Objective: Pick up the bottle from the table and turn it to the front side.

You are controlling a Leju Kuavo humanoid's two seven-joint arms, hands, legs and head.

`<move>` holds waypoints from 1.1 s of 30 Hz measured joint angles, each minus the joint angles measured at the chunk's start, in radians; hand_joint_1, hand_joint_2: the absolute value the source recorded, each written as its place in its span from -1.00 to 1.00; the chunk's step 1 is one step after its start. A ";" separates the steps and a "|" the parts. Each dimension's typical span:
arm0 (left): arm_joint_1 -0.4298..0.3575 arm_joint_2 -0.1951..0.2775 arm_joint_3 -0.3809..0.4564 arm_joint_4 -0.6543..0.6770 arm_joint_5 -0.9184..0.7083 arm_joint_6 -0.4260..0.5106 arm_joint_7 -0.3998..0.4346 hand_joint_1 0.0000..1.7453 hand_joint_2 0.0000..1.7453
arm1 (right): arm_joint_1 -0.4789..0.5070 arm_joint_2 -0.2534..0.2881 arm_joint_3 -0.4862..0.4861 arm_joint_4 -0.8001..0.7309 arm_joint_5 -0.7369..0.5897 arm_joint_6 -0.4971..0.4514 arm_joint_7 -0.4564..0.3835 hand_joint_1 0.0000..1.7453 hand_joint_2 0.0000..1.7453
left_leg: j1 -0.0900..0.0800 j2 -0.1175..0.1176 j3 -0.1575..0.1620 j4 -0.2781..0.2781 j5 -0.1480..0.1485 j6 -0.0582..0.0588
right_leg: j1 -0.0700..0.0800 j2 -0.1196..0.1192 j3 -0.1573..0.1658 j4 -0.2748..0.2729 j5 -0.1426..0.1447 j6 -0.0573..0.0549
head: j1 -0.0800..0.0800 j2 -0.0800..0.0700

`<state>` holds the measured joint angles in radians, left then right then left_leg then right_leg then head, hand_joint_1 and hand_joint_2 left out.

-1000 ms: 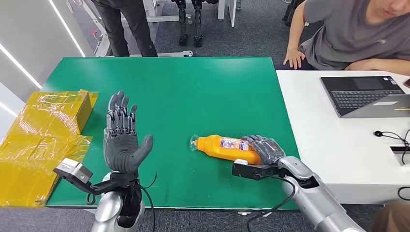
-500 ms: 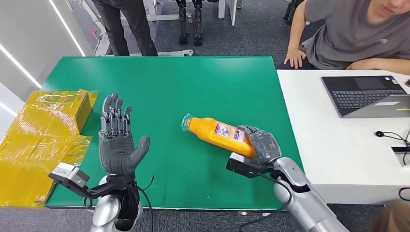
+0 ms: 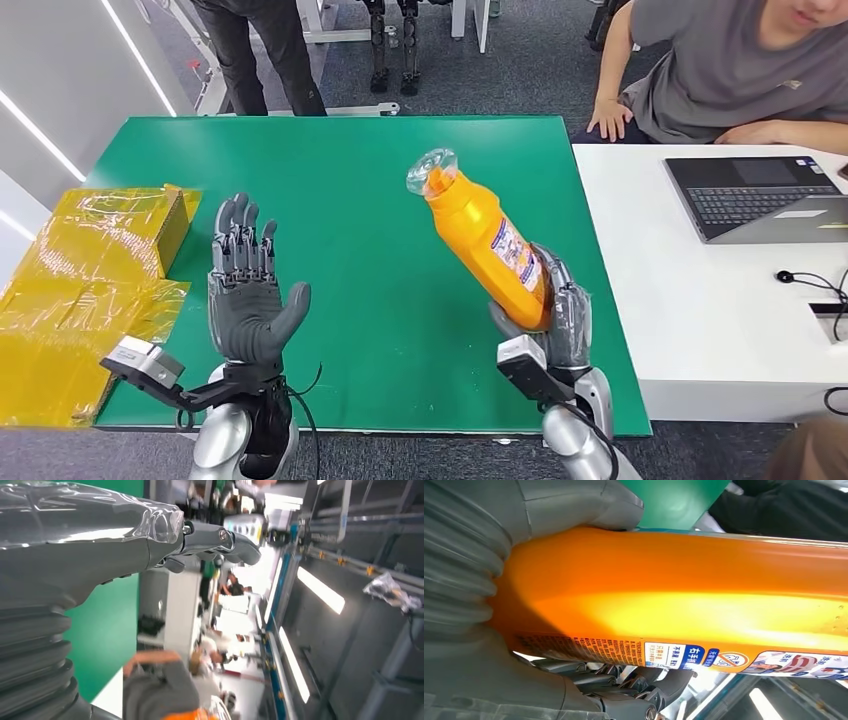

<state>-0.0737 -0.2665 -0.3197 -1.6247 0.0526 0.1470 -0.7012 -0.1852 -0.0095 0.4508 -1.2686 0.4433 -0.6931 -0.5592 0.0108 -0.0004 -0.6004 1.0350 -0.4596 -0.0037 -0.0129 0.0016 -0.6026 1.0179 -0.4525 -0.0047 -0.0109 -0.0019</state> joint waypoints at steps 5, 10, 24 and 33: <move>-0.004 -0.002 -0.005 0.027 0.030 -0.107 0.000 -1.00 1.00 | 0.033 0.031 -0.002 -0.028 0.040 -0.004 -0.010 1.00 1.00 | 0.000 0.000 0.000 0.000 0.000 0.000 | 0.000 0.000 0.000 0.000 0.000 0.000 | 0.000 0.000; -0.012 -0.003 -0.015 0.066 0.038 -0.135 0.000 -1.00 1.00 | 0.041 0.042 -0.002 -0.039 0.059 -0.003 0.011 1.00 1.00 | 0.000 0.000 0.000 0.000 0.000 0.000 | 0.000 0.000 0.000 0.000 0.000 0.000 | 0.000 0.000; -0.054 -0.005 -0.027 0.160 0.027 -0.149 0.000 -1.00 1.00 | 0.025 0.043 0.061 -0.044 0.154 0.140 0.048 1.00 1.00 | 0.000 0.000 0.000 0.000 0.000 0.000 | 0.000 0.000 0.000 0.000 0.000 0.000 | 0.000 0.000; -0.090 -0.011 -0.027 0.198 0.028 -0.157 0.000 -1.00 1.00 | -0.041 0.055 0.110 0.045 0.205 0.282 0.094 1.00 1.00 | 0.000 0.000 0.000 0.000 0.000 0.000 | 0.000 0.000 0.000 0.000 0.001 -0.001 | 0.000 0.000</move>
<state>-0.1637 -0.2779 -0.3468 -1.4267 0.0810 -0.0104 -0.7012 -0.2259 0.0458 0.5609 -1.2237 0.6479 -0.4111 -0.4648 0.0108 -0.0003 -0.6006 1.0351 -0.4593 -0.0039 -0.0129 0.0017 -0.6027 1.0181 -0.4519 -0.0053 -0.0111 -0.0019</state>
